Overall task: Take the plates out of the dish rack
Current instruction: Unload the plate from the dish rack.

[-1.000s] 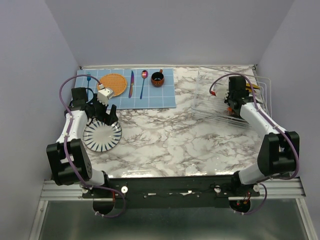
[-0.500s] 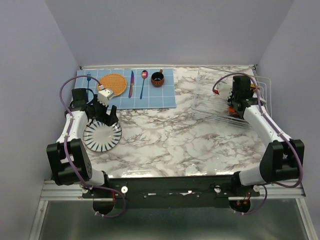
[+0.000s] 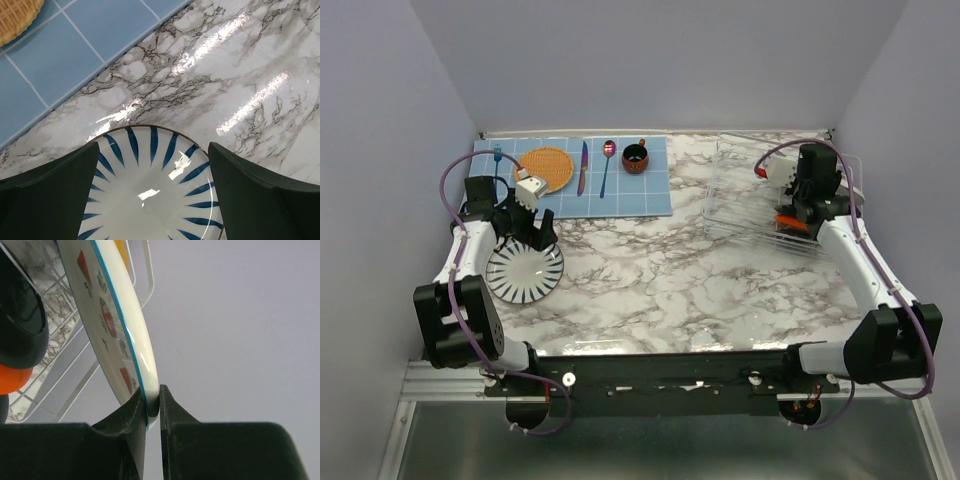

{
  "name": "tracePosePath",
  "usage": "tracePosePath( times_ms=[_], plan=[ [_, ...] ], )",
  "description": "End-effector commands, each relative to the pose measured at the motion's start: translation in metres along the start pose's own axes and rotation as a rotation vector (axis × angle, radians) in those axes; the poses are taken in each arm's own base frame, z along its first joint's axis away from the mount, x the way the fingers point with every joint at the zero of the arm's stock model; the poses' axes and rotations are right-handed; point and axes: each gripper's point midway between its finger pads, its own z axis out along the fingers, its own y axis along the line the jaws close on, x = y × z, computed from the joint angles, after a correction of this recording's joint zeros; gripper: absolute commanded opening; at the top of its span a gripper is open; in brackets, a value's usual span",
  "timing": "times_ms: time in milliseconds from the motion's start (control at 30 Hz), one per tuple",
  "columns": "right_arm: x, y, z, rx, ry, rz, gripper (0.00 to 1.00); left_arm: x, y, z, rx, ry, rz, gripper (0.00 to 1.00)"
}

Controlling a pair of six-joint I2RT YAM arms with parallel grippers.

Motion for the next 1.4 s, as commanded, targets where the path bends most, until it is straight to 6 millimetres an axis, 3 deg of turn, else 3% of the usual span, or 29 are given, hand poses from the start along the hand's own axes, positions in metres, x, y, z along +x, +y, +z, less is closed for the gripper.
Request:
tracePosePath(
  times_ms=[0,133,567,600,667,700,767,1100,1367],
  plan=[
    [0.010,-0.057,-0.030,0.140,-0.004,0.065,0.01,-0.004,-0.002,0.003,0.014,-0.007,0.001,0.99],
    [0.010,-0.069,-0.039,0.153,-0.031,0.092,0.01,-0.003,0.000,0.004,0.011,-0.005,0.001,0.99],
    [0.011,-0.066,-0.058,0.112,-0.081,0.133,0.01,0.003,0.002,0.011,0.018,0.006,-0.013,0.99],
    [0.009,-0.075,-0.066,0.122,-0.102,0.155,0.01,0.002,0.002,0.011,0.016,0.004,-0.009,0.99],
    [0.002,-0.068,-0.072,0.060,-0.146,0.194,0.01,0.000,0.003,0.011,0.010,-0.006,-0.014,0.99],
    [-0.002,-0.077,-0.079,0.063,-0.177,0.219,0.01,-0.001,0.003,0.011,0.006,-0.009,-0.014,0.99],
    [-0.012,-0.074,-0.087,0.016,-0.233,0.268,0.01,-0.005,0.004,0.010,0.005,-0.022,-0.017,0.99],
    [-0.036,-0.099,-0.117,-0.024,-0.403,0.409,0.01,-0.009,0.003,0.008,0.004,-0.025,-0.014,0.99],
    [-0.089,-0.075,-0.147,-0.302,-0.652,0.612,0.01,-0.029,-0.010,0.005,0.056,-0.105,-0.051,0.99]
  ],
)
